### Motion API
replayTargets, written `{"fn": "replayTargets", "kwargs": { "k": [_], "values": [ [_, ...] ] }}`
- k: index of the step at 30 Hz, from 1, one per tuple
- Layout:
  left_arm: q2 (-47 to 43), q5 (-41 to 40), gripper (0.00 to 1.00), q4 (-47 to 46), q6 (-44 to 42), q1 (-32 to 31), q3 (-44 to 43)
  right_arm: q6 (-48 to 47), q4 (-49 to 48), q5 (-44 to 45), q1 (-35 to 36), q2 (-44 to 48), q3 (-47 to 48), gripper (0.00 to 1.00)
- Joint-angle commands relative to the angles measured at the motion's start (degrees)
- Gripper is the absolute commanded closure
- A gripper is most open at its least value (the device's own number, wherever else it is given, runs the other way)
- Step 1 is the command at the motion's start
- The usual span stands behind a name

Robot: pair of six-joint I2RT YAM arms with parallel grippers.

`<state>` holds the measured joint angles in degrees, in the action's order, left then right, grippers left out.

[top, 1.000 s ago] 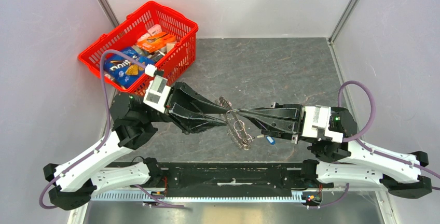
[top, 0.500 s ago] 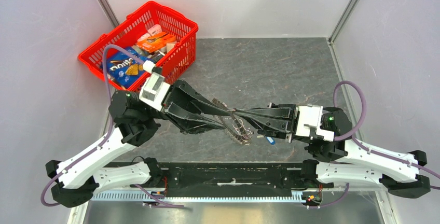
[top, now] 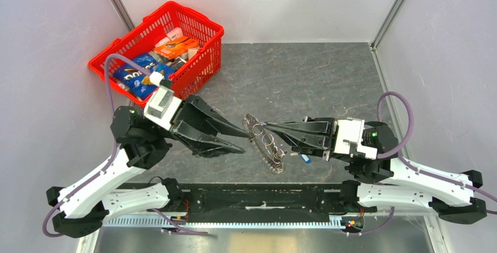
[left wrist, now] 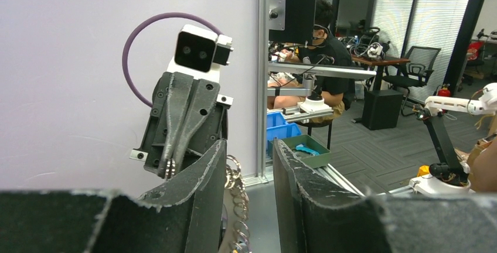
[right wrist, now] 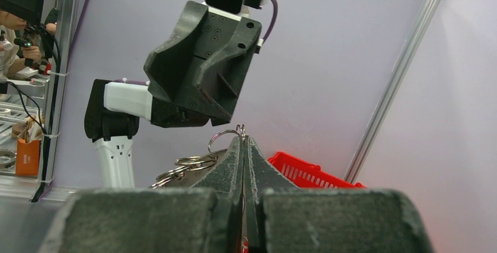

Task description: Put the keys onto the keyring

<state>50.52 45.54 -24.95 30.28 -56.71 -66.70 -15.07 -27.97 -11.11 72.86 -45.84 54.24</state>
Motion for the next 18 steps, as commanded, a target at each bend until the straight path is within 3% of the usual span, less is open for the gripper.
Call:
{"fn": "replayTargets", "kwargs": {
  "k": [1,18],
  "values": [
    [-2.59,-1.05,0.59,3.97,-2.42,0.04,0.23,1.06,-1.07,2.53,0.09,1.76,2.01,1.00],
    [-1.82,-8.72,0.59,17.97,-7.25,0.02,0.49,6.15,15.05,5.68,0.12,-1.98,12.84,1.00]
  ]
}}
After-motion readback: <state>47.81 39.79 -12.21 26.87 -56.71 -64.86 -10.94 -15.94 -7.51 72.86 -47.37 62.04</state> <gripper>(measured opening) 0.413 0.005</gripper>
